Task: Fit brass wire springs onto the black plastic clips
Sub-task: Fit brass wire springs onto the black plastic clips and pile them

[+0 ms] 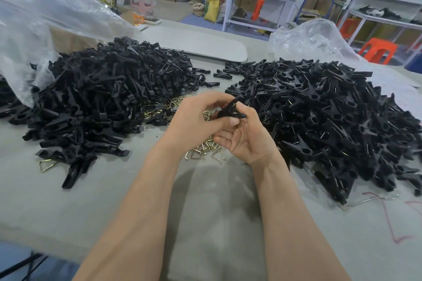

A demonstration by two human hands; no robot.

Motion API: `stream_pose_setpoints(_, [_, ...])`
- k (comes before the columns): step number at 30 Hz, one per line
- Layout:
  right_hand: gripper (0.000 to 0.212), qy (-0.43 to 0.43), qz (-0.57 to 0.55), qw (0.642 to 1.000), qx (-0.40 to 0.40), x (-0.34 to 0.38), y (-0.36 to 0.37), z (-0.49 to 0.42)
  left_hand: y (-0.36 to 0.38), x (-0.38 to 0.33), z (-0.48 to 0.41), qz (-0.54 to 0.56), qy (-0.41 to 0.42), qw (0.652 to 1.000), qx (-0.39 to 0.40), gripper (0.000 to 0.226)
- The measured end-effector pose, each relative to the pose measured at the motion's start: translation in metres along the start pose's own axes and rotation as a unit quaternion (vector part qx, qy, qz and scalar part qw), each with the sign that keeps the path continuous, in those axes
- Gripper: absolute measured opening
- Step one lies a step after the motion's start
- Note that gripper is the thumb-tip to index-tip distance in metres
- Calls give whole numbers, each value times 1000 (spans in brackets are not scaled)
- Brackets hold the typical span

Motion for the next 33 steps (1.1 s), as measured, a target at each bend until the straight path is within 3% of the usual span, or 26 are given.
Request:
stream_pose_setpoints(9, [44,-2,4,1000,-29,-4,-1,-3,4,15,-1,-1,-46,998,44,34])
stream_pose_setpoints(15, [41,-3,9,999,-40,-5,-1,-3,1,19,0,-27,-53,997,43,18])
stream_pose_setpoints(20, [40,1,-5,999,-46,-3,0,-2,0,21,0,12,-51,998,42,30])
stream_pose_setpoints(25, [46,44,-8,999,-12,-4,-1,0,1,22,-2,-23,-27,999,27,30])
stream_pose_setpoints(27, [50,76,32,996,-25,-2,-3,0,1,24,-2,-52,-22,998,19,25])
stream_pose_setpoints(29, [42,77,104,989,-77,4,-11,1,1,29,-2,-104,-33,994,22,20])
stream_pose_setpoints(33, [15,-19,244,957,-156,21,-21,2,4,38,-2,-188,-70,977,68,17])
Point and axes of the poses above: each hand's wrist, its own z-axis away from the middle knuckle, its own y-axis out of the palm, x = y × z, the point moved 5 cm from there along -z, towards the middle knuckle, and after that the axes turned 5 degrees about -z, right-handed, at the moved point
